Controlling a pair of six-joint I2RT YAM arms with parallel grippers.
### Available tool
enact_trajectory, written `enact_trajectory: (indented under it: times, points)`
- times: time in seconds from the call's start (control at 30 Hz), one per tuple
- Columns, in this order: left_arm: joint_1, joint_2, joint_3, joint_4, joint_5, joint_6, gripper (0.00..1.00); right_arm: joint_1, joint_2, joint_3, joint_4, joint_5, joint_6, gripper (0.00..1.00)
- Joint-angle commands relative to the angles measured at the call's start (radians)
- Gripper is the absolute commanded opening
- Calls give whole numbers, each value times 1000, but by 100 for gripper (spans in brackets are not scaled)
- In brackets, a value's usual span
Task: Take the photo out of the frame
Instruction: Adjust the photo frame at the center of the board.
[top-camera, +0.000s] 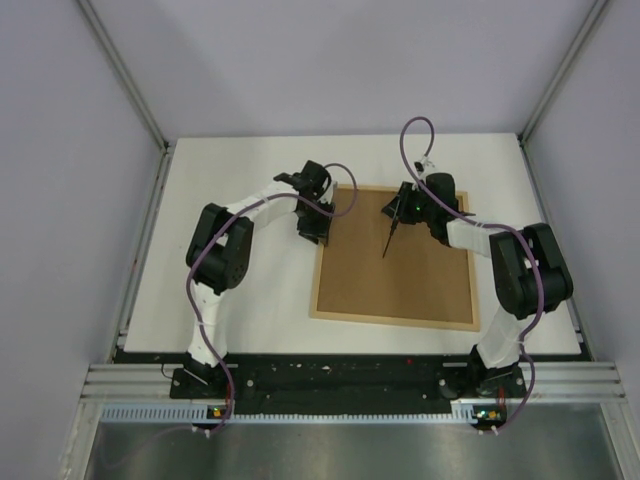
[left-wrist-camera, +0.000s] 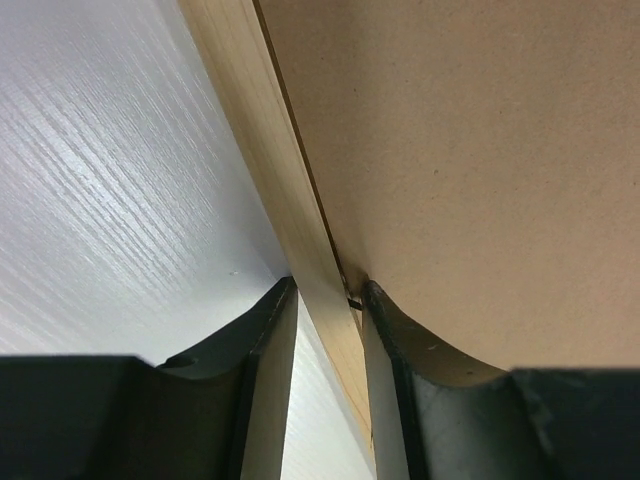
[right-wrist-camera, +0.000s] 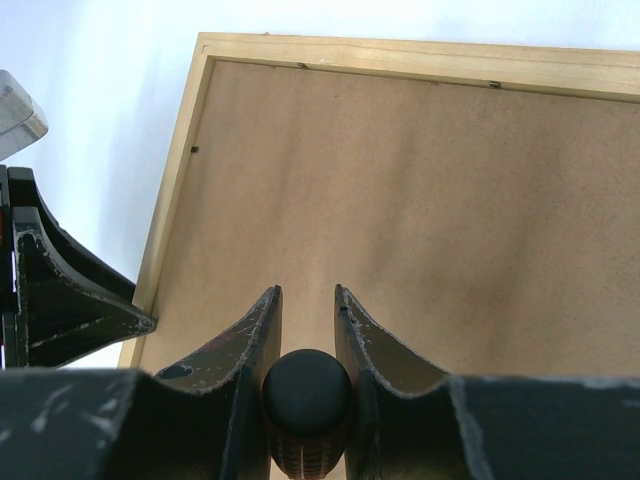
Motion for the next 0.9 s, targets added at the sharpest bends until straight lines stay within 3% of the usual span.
enact_trajectory:
  times: [0.0, 0.23, 0.4, 0.47, 0.6, 0.73, 0.87]
  points:
    - [-7, 0, 12, -10, -11, 15, 35, 1, -47, 4, 16, -8, -23, 0]
    - [-8, -23, 12, -10, -3, 13, 29, 1, -47, 6, 15, -5, -23, 0]
    - [-7, -38, 9, -4, -5, 10, 0, 1, -46, 6, 12, -3, -25, 0]
    - [-5, -43, 12, -1, 9, -1, 0, 0, -43, 9, 13, 0, -29, 0]
    - [33, -69, -27, 68, 145, -36, 0, 1, -30, 9, 15, 4, -37, 0]
    - [125, -110, -121, 253, 410, -111, 0, 1, -24, 11, 18, 10, -41, 0]
    - [159, -130, -225, 409, 528, -166, 0, 1, -17, 15, 19, 10, -34, 0]
